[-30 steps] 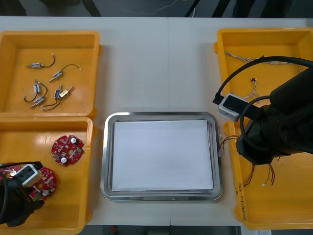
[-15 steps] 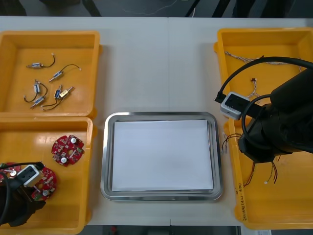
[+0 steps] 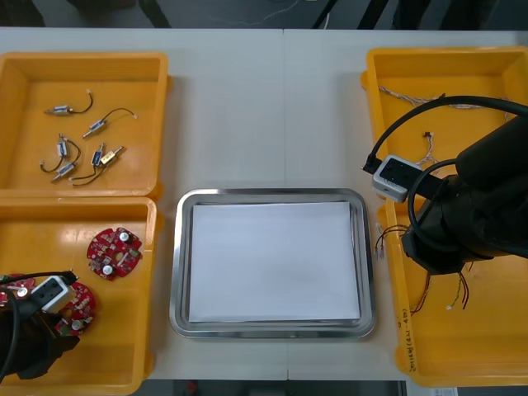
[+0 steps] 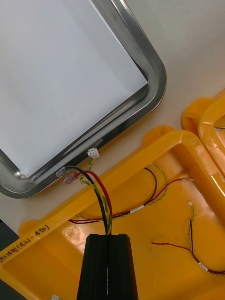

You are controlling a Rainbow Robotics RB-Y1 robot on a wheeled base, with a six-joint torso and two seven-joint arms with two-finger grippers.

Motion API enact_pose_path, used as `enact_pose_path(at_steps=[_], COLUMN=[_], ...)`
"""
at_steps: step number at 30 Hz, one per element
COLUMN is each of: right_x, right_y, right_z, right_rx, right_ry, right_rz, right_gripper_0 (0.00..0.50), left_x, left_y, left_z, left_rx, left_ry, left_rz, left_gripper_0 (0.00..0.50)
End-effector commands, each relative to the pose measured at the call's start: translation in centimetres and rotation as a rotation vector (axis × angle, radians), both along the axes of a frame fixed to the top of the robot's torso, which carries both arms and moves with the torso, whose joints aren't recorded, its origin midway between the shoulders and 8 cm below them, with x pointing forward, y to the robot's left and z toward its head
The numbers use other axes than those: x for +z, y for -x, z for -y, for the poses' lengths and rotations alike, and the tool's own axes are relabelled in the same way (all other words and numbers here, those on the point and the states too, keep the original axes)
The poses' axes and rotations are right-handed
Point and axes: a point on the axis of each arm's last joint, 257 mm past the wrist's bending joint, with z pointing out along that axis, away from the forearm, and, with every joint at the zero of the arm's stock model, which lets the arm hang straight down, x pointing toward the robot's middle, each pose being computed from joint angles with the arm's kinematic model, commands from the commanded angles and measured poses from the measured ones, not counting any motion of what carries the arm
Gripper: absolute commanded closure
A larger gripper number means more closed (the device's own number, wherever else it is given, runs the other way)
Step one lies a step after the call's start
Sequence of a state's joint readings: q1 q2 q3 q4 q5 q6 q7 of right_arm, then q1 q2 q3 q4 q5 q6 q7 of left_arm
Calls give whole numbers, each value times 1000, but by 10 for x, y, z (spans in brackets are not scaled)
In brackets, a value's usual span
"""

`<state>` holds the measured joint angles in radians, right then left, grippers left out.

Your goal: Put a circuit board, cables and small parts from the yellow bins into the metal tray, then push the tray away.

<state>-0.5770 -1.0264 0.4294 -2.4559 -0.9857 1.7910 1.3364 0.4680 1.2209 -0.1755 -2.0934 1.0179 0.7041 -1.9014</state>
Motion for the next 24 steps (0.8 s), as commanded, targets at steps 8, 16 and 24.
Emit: enact_pose_path(at_steps=[8, 16, 24], right_x=[10, 9, 10], right_y=[-2, -1, -2], right_z=[-10, -11, -10], right_rx=[33, 30, 28], right_ry=[2, -3, -3], right_rz=[36, 33, 34], right_gripper_0=[500, 500, 500], left_x=[3, 2, 1], left_y=[-3, -3, -2], left_z=[-8, -9, -10], left_rx=[-47, -48, -53], left_ry=[-49, -53, -60], left_rz=[10, 9, 10], left_gripper_0=[10, 408, 500])
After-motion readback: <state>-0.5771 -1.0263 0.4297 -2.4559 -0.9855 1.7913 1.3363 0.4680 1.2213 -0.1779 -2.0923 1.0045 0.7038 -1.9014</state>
